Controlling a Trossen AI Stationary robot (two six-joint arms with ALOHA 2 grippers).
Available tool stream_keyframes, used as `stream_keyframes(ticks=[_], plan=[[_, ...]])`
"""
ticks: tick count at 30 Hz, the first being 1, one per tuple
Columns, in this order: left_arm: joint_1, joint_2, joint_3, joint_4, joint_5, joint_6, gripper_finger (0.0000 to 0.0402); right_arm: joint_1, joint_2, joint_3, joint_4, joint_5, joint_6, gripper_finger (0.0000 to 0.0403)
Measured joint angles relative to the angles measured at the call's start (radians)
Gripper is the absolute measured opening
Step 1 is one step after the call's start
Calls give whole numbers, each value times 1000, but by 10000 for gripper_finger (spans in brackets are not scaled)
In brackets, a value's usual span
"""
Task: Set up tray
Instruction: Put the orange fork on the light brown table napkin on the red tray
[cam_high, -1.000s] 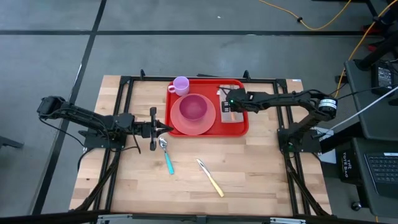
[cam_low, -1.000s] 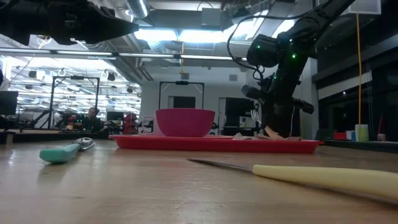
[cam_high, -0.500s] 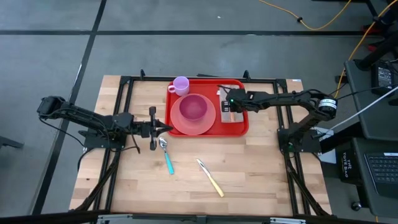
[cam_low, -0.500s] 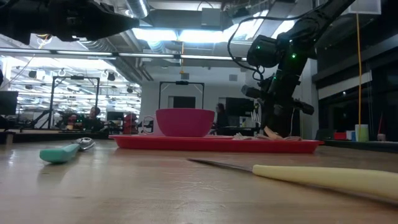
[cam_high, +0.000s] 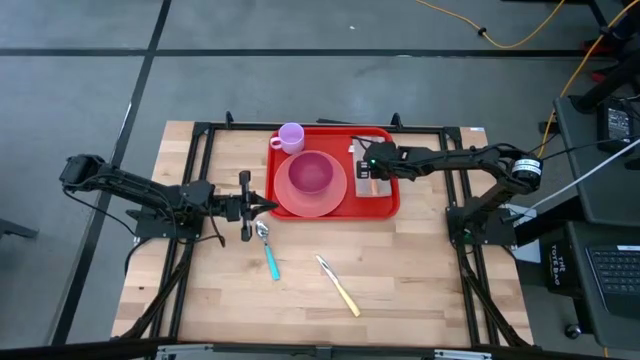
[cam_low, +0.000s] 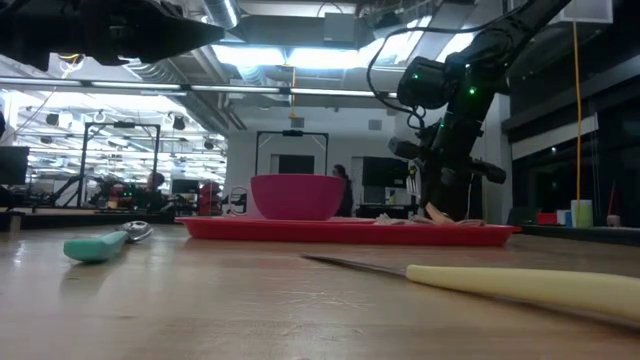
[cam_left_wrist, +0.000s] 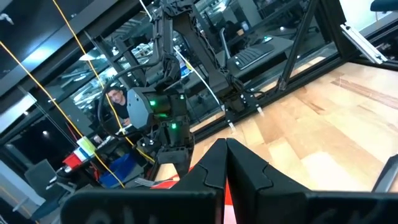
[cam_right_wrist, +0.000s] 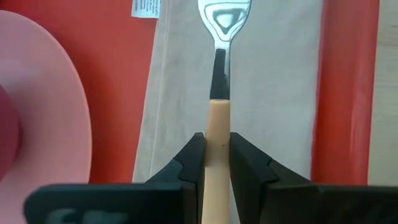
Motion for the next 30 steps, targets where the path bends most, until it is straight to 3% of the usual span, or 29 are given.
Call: stream_keyframes(ticks=[8,14,30], plan=[[0,0,0,2,0,1,4,-5,13,0,4,8,-18,56],[0,0,0,39,0,1,4,-56,78,0,34,-66,-45,56],[0,0,0,45,0,1,4,-91,90,0,47,-107,-74,56]])
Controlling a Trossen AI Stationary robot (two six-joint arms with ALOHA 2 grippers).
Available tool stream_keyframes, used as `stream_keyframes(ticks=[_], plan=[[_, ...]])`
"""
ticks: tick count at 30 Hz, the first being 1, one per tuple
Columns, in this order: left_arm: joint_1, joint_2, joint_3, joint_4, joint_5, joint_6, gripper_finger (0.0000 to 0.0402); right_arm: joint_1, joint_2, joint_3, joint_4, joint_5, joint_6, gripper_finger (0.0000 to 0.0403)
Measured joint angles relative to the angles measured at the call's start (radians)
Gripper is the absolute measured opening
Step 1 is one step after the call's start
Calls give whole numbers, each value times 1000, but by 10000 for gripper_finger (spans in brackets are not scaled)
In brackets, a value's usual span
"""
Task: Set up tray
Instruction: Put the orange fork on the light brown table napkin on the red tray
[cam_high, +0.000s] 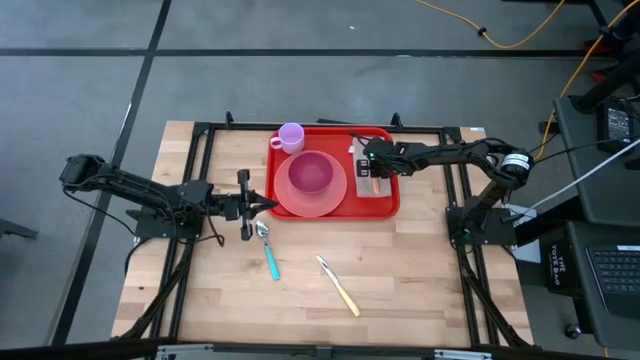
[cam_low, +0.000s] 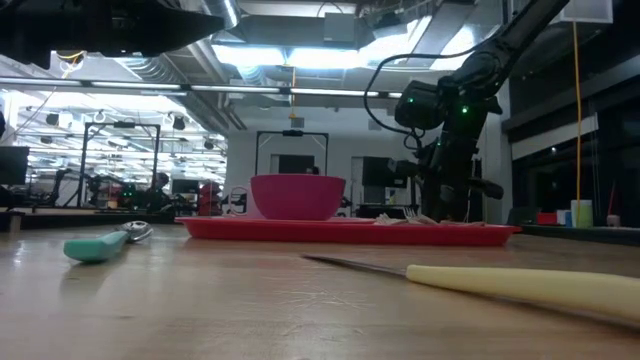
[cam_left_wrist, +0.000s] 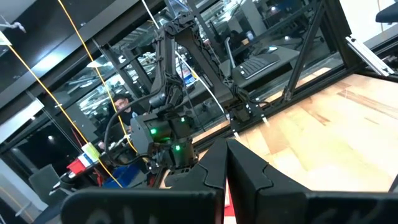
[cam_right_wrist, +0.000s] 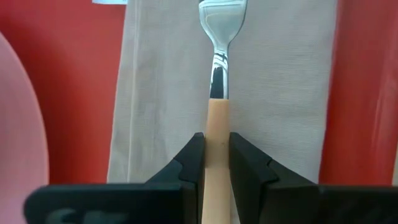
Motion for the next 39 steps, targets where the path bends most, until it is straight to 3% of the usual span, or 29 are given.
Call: stream_keyframes(ticks=[39], plan=[[0,0,0,7,0,0,4,0,4,0,3,-18,-18,56]])
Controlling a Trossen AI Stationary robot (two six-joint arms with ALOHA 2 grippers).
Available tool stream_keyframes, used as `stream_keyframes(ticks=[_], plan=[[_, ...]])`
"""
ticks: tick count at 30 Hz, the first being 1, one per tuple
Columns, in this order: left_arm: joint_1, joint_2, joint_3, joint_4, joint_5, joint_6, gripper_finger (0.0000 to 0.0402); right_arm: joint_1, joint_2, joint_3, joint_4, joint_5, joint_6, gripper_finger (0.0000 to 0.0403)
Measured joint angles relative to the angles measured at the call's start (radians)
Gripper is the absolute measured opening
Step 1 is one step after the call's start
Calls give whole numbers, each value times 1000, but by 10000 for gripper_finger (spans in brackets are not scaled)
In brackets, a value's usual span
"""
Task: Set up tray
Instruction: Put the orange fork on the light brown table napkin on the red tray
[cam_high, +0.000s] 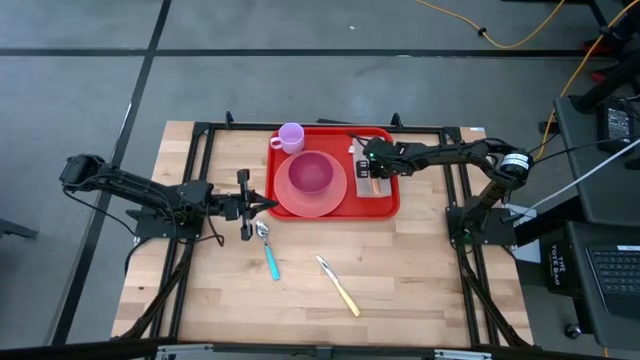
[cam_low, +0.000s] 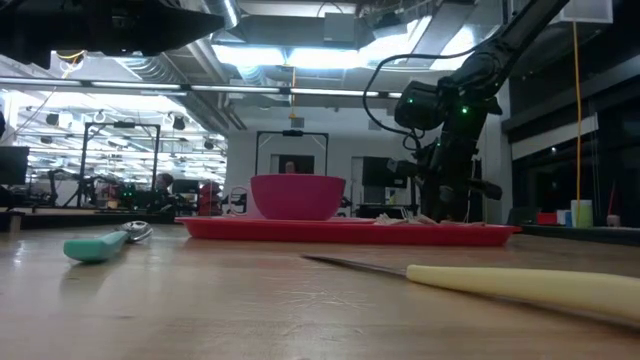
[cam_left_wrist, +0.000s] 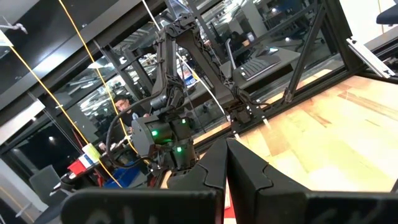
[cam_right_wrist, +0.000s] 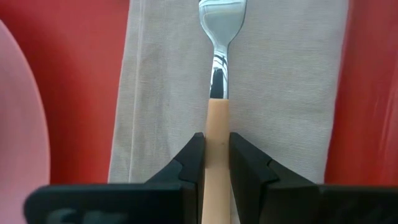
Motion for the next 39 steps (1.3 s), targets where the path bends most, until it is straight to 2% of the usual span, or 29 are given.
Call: stream_keyframes(ticks=[19,27,39], plan=[[0,0,0,0,0,0,4,-2,40,1,52,1,2,57],[0,0,0,0,12,0,4,-2,41,0,46,5,22,81],[0,0,0,0,12,0,4,-2,41,0,44,6,22,87]])
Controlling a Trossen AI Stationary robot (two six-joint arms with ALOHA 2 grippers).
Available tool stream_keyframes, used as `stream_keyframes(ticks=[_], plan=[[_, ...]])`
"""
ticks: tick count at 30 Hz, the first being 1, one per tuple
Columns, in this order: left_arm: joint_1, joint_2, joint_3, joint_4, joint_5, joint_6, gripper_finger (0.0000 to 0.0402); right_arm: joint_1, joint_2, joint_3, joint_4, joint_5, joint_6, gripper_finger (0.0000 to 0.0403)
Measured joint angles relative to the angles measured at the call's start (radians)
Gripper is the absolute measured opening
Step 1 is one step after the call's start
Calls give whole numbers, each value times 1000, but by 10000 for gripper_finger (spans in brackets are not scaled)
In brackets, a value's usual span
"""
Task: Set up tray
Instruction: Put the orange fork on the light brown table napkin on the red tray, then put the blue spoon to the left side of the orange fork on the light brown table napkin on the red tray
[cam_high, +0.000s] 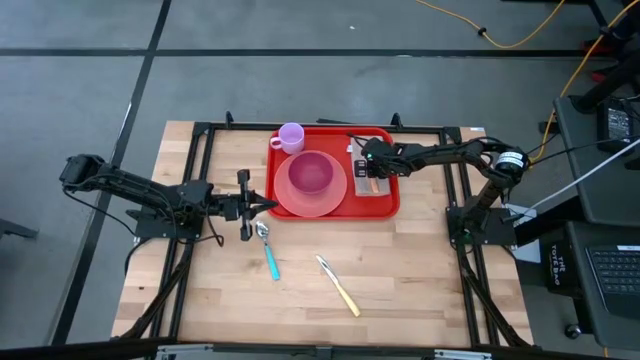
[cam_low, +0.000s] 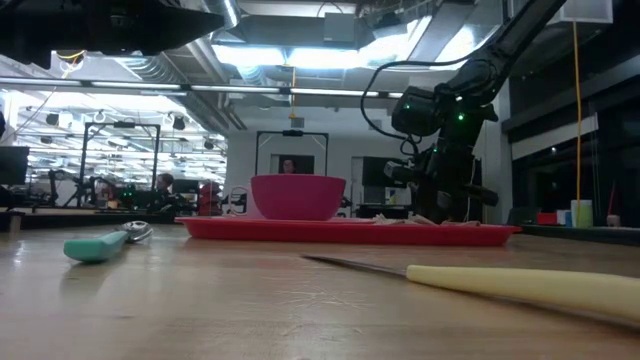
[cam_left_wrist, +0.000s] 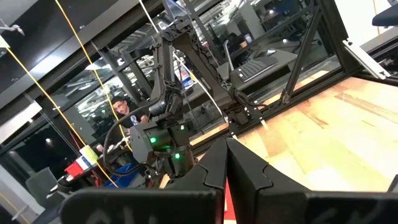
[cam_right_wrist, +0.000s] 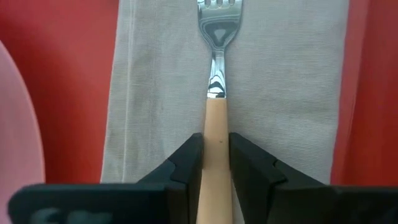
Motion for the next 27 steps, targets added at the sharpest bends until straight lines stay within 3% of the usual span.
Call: stream_keyframes(ticks=[15,27], plan=[[0,0,0,0,0,-11,4,-5,-19,-2,-6,-26,-1,155],[0,0,0,-1,0,-10,4,-6,-138,-3,-12,-23,-11,162]])
